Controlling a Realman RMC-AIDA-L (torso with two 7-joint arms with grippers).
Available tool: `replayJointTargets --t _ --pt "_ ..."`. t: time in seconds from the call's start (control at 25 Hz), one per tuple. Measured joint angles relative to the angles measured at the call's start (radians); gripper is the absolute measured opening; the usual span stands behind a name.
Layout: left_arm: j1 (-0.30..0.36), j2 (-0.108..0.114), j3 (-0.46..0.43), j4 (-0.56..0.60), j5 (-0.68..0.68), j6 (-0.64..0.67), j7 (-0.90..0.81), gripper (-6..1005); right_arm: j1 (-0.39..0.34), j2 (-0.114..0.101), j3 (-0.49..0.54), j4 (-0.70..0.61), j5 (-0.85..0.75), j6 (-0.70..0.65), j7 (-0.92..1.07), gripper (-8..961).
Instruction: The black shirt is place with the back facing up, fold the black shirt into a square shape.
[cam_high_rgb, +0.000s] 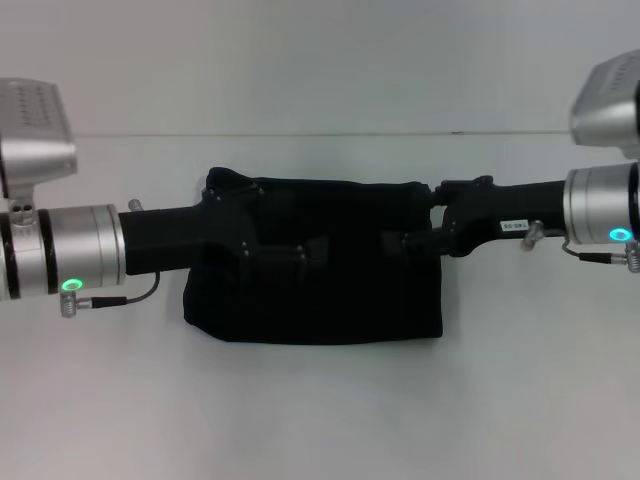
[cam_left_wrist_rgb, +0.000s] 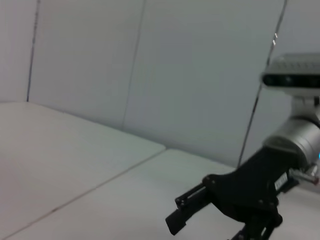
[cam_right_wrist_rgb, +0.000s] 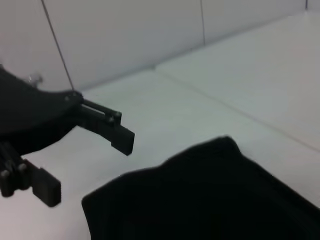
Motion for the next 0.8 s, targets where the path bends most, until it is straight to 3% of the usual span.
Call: replayJointTargets --t 0.28,0.8 --pt "-0.023 0.006 0.023 0.002 0.086 -0.055 0.007 888 0.006 0.0 -0.008 0.0 -0.02 0.009 0.014 882" --pt "-0.028 0.001 0.055 0.0 0.085 -0.106 -0.002 889 -0.001 -0.01 -0.007 0.0 -0.022 0.001 0.014 883"
